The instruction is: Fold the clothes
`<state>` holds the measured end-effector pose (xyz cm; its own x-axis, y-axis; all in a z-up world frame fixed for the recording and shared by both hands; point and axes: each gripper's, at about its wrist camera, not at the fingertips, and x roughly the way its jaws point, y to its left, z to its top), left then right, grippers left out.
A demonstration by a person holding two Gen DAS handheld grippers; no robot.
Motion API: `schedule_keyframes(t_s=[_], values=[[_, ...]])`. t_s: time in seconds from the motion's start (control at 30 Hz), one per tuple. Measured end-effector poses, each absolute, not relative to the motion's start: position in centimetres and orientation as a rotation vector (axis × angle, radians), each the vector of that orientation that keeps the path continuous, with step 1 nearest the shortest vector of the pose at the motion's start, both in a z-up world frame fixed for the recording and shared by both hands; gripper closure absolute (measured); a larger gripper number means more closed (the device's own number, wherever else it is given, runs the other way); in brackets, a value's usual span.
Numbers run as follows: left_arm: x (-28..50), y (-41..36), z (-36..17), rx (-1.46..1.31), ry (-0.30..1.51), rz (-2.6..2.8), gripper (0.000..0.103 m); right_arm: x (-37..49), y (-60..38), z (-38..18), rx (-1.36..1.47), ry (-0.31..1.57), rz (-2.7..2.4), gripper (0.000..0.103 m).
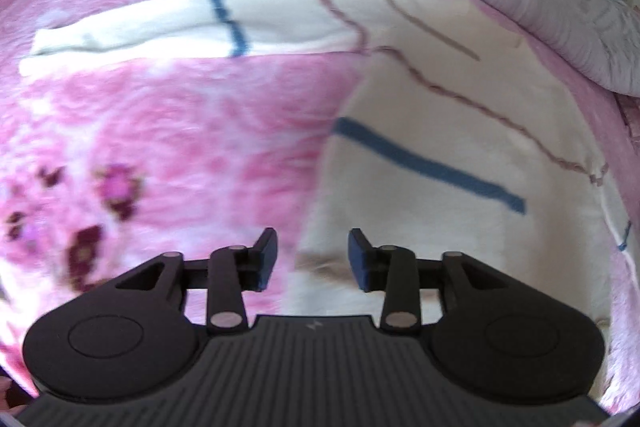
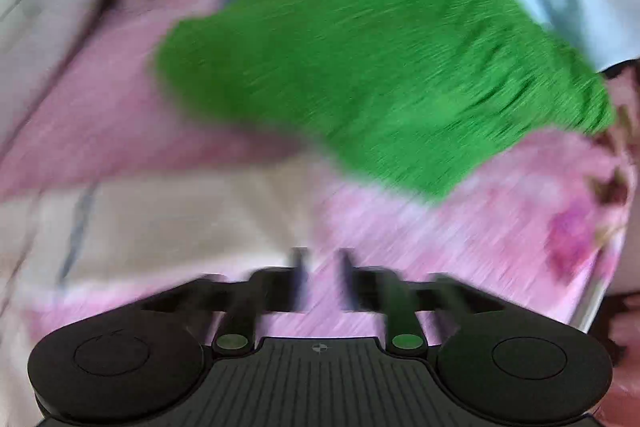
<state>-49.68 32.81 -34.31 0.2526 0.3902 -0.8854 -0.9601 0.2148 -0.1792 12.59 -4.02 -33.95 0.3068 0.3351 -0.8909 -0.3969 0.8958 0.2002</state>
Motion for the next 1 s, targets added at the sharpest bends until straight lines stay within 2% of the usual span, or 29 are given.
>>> schedule_keyframes(t_s=[0.03,0.2,0.3,0.37,0.4,0.43,0.47,0.63,0.8,0.87,0.9,0.93,1.0], values=[[-50.6,32.7,-34.4,-0.889,0.818,1.101,0.062,10.4,-3.8,-33.9,-0.067,1.196,0.552,0.031],[-54.5,31.9,-35.5,-1.089,0.734,1.07,0.062,-1.2,-1.8,-34.5,-0.101,1.43,0.88,0.031],[-55.2,31.3,-36.8,-1.224,0.667,1.015,0.058,-5.9,-1.0,-34.9,-0.132,1.465,0.969,0.031],[-54.8,31.1,-37.9,-1.259,0.661,0.985,0.061,-7.5,-0.5,-35.4,-0.144,1.466,0.966,0.032],[-54.4,31.0,-38.4,-1.261,0.657,0.966,0.065,-8.2,-0.3,-35.6,-0.152,1.46,0.964,0.046],[-53.9,31.0,-38.7,-1.24,0.663,0.942,0.096,-8.5,0.1,-35.6,-0.167,1.444,0.964,0.099],[-53.3,30.9,-38.4,-1.185,0.677,0.92,0.099,-8.9,0.4,-35.7,-0.181,1.445,0.969,0.097],[-53.5,29.6,-34.9,-0.944,0.647,0.859,0.099,-8.8,0.1,-33.7,-0.176,1.361,1.03,0.098],[-53.2,28.5,-37.1,-0.767,0.895,0.809,0.098,-8.8,0.1,-36.2,-0.205,1.402,0.934,0.097],[-52.2,27.4,-36.5,-0.665,0.918,0.768,0.09,-9.4,0.4,-35.8,-0.254,1.37,0.914,0.096],[-51.7,26.8,-36.2,-0.614,0.928,0.747,0.088,-9.9,0.7,-35.1,-0.296,1.347,0.904,0.091],[-51.2,26.3,-35.9,-0.564,0.938,0.725,0.086,-10.4,0.9,-34.4,-0.344,1.314,0.895,0.081],[-50.2,25.2,-35.3,-0.462,0.956,0.682,0.086,-11.9,0.7,-32.5,-0.483,1.184,0.898,0.072]])
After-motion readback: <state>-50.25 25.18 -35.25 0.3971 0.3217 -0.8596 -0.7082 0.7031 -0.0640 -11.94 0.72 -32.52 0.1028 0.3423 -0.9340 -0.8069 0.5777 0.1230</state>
